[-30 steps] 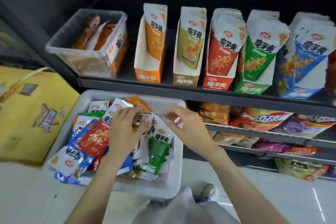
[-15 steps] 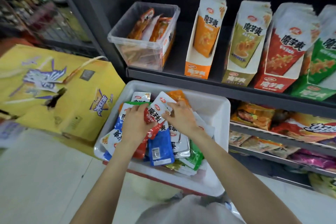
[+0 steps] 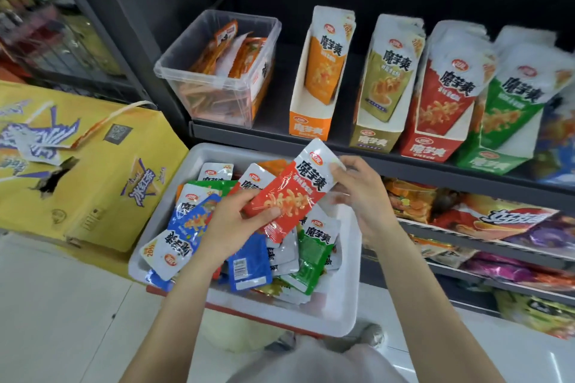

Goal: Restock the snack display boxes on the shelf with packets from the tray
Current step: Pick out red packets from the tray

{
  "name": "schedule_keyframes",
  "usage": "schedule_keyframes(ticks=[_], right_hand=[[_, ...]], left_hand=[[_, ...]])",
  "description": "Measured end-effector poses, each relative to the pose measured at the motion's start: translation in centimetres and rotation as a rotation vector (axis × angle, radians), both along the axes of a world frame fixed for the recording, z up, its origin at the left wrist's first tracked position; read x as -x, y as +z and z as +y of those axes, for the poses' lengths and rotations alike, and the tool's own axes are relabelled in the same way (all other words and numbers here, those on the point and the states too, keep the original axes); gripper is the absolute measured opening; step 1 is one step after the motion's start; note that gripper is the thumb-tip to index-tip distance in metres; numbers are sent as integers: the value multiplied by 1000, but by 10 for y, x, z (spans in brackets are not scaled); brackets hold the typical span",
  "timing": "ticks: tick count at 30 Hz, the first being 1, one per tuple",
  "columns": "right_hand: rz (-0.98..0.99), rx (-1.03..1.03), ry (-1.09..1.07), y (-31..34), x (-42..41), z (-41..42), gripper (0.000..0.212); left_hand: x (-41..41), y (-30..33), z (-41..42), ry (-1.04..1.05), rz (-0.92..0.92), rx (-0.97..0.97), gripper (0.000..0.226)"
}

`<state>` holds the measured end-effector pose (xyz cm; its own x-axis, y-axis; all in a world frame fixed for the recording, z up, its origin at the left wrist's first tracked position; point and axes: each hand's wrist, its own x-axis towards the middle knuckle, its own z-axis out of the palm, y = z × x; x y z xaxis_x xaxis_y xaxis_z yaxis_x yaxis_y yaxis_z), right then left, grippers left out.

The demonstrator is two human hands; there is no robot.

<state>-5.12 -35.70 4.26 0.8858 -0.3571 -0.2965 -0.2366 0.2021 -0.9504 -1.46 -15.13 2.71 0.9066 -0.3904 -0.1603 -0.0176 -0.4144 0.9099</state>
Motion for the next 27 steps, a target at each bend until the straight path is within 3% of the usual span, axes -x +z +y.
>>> schedule_keyframes(ticks=[4,9,13,16,18,20,22,27], right_hand=[[-8,173,86,21,30,-38,17],[-145,201,-215,42,64,-90,9],[-318,411,-626,67,78,-137,5],[-446,670,-755,90,71,-161,5],[-443,899,-720,99,54,-170,14],[-338,1136,-622,100,32,-177,27],[-231,1288,-523,91,12,-185,32],[-170,1352,-427,69,-14,-192,33]], left_hand=[[8,16,-36,-110,54,98,16],[4,42,-92,-221,-57,194,16],[-11,51,-140,-218,-268,227,17],[-21,52,-177,-194,-628,54,16],[-28,49,-198,-176,-905,-72,18],[-37,41,-215,-183,-1070,-178,22],[-43,33,-224,-215,-1108,-246,25],[-45,29,-230,-226,-1126,-251,11]])
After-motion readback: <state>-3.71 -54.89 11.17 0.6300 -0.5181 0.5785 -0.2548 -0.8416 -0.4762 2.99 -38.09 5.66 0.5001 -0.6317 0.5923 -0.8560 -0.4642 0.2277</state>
